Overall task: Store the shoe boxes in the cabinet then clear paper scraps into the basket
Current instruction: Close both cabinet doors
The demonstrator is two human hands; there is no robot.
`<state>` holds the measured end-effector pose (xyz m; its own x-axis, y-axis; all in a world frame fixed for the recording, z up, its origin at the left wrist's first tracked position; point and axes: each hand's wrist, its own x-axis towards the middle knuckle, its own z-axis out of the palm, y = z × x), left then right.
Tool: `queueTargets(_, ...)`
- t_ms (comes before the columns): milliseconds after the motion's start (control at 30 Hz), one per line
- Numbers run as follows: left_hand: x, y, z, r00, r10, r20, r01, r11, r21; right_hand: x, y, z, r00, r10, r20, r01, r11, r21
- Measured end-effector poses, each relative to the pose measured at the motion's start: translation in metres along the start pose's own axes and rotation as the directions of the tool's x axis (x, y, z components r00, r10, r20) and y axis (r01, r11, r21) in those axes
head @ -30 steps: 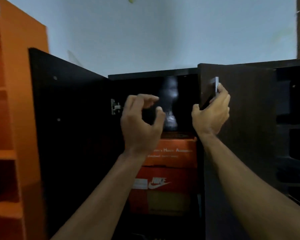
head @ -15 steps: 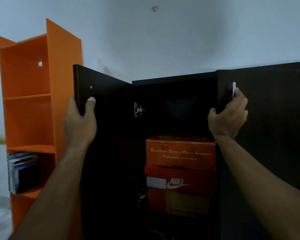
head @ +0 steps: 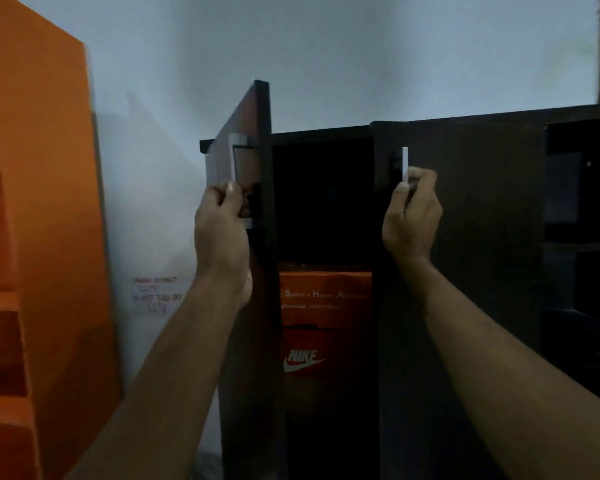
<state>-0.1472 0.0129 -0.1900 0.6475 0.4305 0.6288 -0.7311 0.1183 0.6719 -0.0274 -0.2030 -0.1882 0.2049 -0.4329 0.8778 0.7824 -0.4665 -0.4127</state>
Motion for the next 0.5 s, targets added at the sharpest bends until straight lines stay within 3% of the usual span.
queueTargets(167,0.003,-0.025,0.043,0.978,-0.047,0.203,0.023,0.992,0.122,0.007,0.009,-0.006,0.997,0.033,0.070,-0.035,0.999,0.020)
queueTargets(333,0.016,-0.049,0.069,0.972,-0.015,0.236,-0.036,0.977,0.211,0.013,0.009,-0.010,0.990,0.027,0.138,-0.020,0.998,-0.052)
queueTargets(500,0.037,-0.065,0.089,0.960,-0.086,0.265,0.010,0.961,0.275,0.029,0.009,-0.008,0.939,0.177,0.294,-0.139,0.980,-0.145)
